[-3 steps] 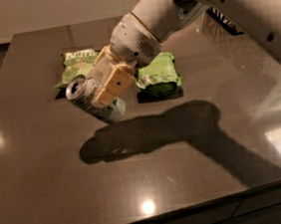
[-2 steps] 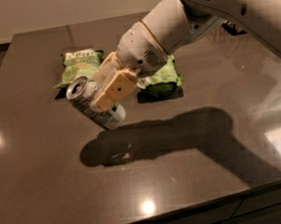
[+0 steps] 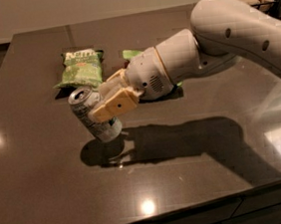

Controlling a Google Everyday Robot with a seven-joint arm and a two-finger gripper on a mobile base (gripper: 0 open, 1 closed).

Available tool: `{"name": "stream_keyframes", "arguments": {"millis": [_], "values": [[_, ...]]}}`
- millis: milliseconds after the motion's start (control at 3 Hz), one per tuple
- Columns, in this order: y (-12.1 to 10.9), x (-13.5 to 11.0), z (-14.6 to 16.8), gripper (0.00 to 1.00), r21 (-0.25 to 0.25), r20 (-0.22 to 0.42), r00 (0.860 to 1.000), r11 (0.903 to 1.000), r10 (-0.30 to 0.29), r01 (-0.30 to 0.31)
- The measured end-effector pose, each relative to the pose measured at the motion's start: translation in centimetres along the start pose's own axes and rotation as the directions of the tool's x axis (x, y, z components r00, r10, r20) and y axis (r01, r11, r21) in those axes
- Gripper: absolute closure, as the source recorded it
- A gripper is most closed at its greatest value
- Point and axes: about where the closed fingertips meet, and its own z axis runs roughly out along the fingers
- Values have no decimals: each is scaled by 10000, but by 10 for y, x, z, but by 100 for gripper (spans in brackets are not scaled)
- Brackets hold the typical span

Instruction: Place 7up can upright

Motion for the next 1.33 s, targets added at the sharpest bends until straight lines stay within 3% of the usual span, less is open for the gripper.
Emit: {"name": "stream_keyframes", "arguments": {"millis": [667, 1333], "values": [[-6, 10, 5, 100, 291, 1840, 9814, 9977, 545, -608], [-9, 18, 9, 100, 598, 2552, 9669, 9981, -28, -129]]}}
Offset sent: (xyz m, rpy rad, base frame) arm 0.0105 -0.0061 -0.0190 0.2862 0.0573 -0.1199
